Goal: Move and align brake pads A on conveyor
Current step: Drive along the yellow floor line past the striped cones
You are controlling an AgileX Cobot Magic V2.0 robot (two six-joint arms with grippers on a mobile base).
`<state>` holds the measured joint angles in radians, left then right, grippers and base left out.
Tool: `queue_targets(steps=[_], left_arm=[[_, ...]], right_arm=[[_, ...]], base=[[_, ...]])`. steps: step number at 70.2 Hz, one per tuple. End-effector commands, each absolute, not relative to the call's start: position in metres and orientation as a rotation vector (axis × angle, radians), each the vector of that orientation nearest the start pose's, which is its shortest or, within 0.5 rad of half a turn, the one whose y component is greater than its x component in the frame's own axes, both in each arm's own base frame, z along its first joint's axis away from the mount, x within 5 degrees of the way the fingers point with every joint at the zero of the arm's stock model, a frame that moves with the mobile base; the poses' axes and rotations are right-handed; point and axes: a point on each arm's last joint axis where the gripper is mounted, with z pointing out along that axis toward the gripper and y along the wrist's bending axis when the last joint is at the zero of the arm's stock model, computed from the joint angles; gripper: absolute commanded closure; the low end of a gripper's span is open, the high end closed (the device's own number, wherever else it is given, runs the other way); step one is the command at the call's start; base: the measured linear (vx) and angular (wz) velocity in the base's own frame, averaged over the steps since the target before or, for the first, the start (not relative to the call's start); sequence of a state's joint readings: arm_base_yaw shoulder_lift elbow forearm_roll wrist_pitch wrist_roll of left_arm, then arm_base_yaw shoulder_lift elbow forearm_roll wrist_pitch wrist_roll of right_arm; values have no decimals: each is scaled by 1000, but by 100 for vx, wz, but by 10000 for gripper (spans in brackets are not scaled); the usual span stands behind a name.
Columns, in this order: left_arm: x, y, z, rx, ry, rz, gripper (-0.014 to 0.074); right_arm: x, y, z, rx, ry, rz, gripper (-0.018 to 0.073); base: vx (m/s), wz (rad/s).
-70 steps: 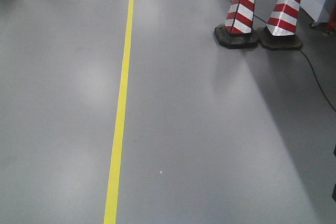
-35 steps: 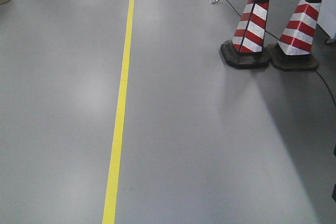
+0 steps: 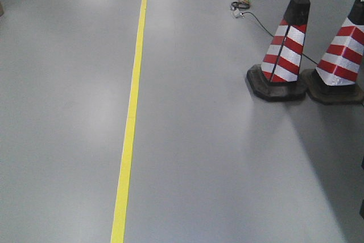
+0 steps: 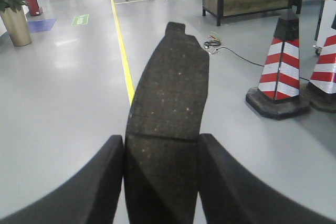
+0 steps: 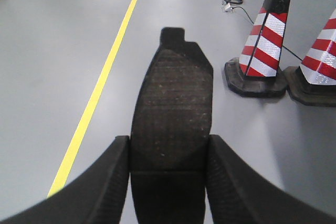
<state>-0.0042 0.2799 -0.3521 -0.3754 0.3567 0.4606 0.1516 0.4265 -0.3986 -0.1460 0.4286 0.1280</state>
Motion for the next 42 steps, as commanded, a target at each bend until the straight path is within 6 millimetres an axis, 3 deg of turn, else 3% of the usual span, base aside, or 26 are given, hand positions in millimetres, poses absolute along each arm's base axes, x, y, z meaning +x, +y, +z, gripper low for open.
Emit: queue_targets(steps=[1,42], left_arm=[[74,-10,301,147,1627,-32,513],[74,-10,301,147,1628,-32,513]], right_arm=[[96,10,297,-125,1811,39,511],[96,10,297,-125,1811,39,511]], base=[[57,0],[56,0]])
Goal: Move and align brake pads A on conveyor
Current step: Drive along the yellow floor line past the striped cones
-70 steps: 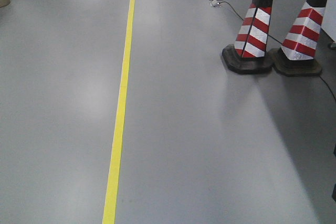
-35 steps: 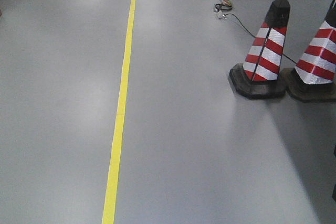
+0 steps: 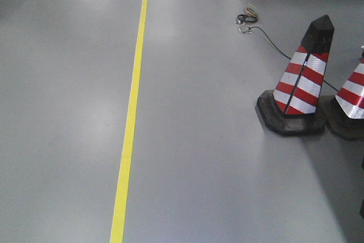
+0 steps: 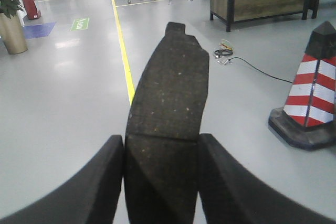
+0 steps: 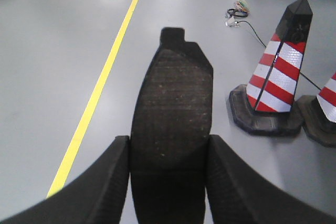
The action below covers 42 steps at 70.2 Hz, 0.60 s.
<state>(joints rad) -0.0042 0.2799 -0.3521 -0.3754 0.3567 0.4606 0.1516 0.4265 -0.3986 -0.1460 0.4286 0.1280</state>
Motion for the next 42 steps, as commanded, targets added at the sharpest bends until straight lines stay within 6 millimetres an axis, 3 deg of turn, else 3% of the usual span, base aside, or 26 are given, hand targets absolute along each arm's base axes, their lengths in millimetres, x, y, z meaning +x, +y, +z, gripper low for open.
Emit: queue_targets(steps=[1,42], left_arm=[[74,-10,301,147,1628,-32,513],[74,-10,301,147,1628,-32,513]], right_arm=[[96,10,297,-125,1811,39,511],[96,10,297,-125,1811,39,511]], base=[[54,1],[50,-2]])
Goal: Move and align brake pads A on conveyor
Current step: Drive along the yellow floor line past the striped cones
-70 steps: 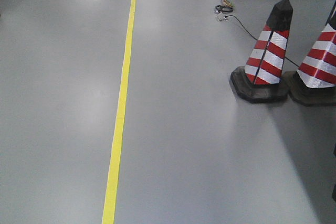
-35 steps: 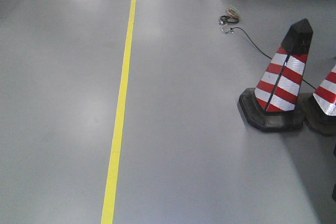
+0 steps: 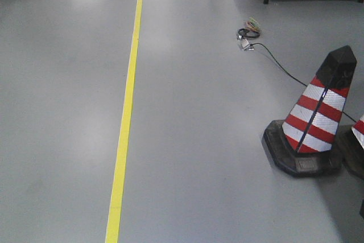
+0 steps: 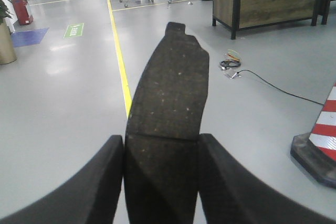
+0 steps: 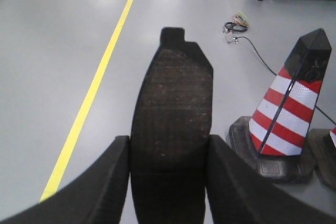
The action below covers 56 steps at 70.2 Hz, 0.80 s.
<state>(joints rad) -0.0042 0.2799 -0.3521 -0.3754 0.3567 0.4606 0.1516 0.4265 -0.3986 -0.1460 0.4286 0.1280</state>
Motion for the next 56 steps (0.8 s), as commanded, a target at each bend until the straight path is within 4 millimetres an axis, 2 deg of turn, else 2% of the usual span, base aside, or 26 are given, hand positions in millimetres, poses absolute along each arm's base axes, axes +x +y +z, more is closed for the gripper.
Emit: queue_targets(steps=[1,37,56], left_arm=[[74,-10,301,147,1628,-32,513],[74,-10,301,147,1628,-32,513],[74,-10,301,147,1628,-32,513]], right_arm=[[96,10,297,-125,1811,39,511],[96,10,297,-125,1811,39,511],[96,10,297,-125,1811,39,511]], base=[[46,-4],[43,-6],[40,-29]])
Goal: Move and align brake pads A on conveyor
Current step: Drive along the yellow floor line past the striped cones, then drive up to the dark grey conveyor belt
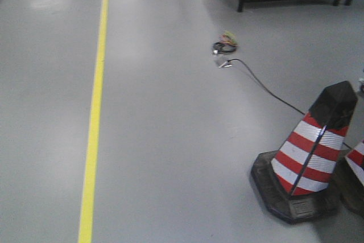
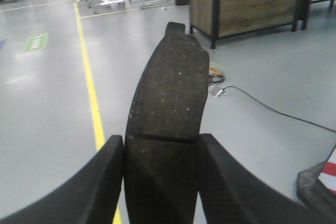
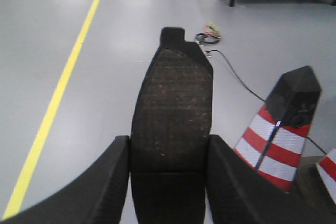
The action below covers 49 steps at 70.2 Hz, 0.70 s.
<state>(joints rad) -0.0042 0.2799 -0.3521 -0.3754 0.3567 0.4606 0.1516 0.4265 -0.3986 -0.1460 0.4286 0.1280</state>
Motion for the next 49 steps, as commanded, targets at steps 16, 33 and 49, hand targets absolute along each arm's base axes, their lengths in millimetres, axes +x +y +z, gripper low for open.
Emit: queue_targets(steps=[16,33,49], left_arm=[[74,-10,301,147,1628,-32,513],[74,-10,301,147,1628,-32,513],[74,-10,301,147,1628,-32,513]], right_arm=[[96,10,297,-125,1811,39,511],[96,10,297,-125,1811,39,511],[96,10,297,-125,1811,39,511]], base=[[35,-57],[30,-75],[25,-80]])
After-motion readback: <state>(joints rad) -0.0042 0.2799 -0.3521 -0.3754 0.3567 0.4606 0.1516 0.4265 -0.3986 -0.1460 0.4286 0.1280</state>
